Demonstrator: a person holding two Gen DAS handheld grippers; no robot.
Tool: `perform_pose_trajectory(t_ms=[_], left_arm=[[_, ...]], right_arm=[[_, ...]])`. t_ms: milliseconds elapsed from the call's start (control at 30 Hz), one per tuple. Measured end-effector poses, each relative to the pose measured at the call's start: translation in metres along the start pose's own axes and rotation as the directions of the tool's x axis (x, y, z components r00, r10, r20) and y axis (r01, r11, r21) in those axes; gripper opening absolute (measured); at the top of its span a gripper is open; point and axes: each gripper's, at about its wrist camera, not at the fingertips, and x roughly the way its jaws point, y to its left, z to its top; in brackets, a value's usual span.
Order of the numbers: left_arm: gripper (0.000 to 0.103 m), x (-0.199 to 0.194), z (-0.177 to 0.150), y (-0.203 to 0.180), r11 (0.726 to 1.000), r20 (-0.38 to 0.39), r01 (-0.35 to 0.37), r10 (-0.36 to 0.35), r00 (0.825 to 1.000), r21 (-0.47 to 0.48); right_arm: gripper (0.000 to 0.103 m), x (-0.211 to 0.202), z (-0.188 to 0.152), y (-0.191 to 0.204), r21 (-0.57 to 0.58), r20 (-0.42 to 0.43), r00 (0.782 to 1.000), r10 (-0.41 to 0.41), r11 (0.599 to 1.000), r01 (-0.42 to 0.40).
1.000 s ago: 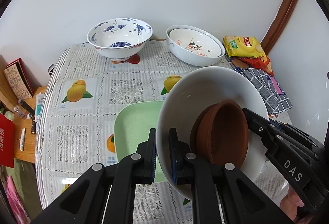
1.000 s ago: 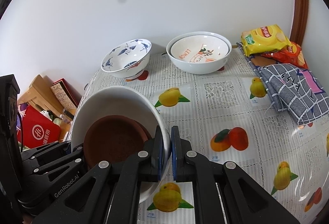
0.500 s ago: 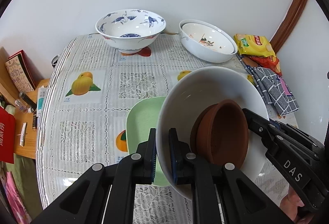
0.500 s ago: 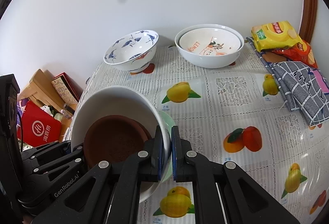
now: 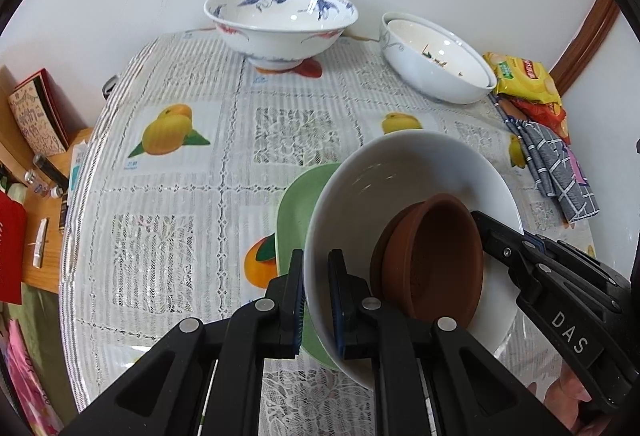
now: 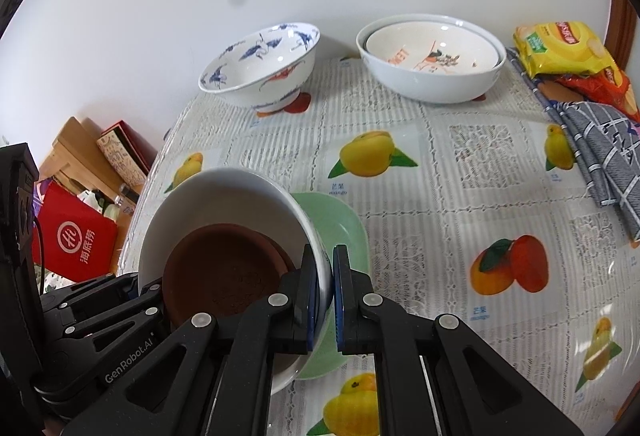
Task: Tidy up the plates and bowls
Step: 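Lower the white bowl onto the green plates with both tools, then open both tools and withdraw them from the white bowl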
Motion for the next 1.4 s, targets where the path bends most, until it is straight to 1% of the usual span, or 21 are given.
perform_pose_trajectory(t_ms=[233,300,533,733,833,967,1333,1400], left_arm=[[0.012,0.021,-0.002,0.000,1.000,-0.046,0.007,-0.007,0.999,-0.004],[0.012,0.024,-0.002,0.000,1.000,-0.042,0.010,-0.010,0.999,-0.006],[0.012,0.028,0.002,0.001,1.000,-0.041,0.026,-0.026,0.999,-0.013],[0.013,0.028,0.002,0.001,0.999,-0.047,0.034,-0.034,0.998,-0.005],[0.014,0.027,0.001,0.002,0.999,-0.052,0.033,-0.033,0.998,-0.010],[0.020,0.023,-0.002,0.000,1.000,-0.051,0.009,-0.009,0.999,-0.002],[0.025,0.005,-0.007,0.000,1.000,-0.046,0.017,-0.017,0.999,-0.011],[0.031,0.001,-0.008,-0.002,1.000,-0.043,0.001,-0.001,0.999,-0.005]], right_arm=[[0.007,0.022,-0.003,-0.006,0.010,-0.056,0.998,-0.015,1.000,0.016],[0.008,0.027,-0.003,-0.009,0.016,-0.067,0.998,-0.018,1.000,0.020],[0.008,0.028,-0.001,-0.009,0.008,-0.054,0.998,-0.020,1.000,0.020],[0.008,0.029,0.000,-0.012,0.011,-0.052,0.999,0.000,1.000,0.001],[0.009,0.028,-0.001,-0.011,0.003,-0.053,0.999,-0.005,1.000,0.005],[0.010,0.023,-0.003,-0.010,-0.009,-0.045,0.999,-0.007,1.000,0.006],[0.011,0.010,-0.008,-0.010,-0.016,-0.042,0.999,0.002,1.000,-0.002],[0.012,0.007,-0.010,-0.009,-0.019,-0.046,0.999,0.005,1.000,-0.006]])
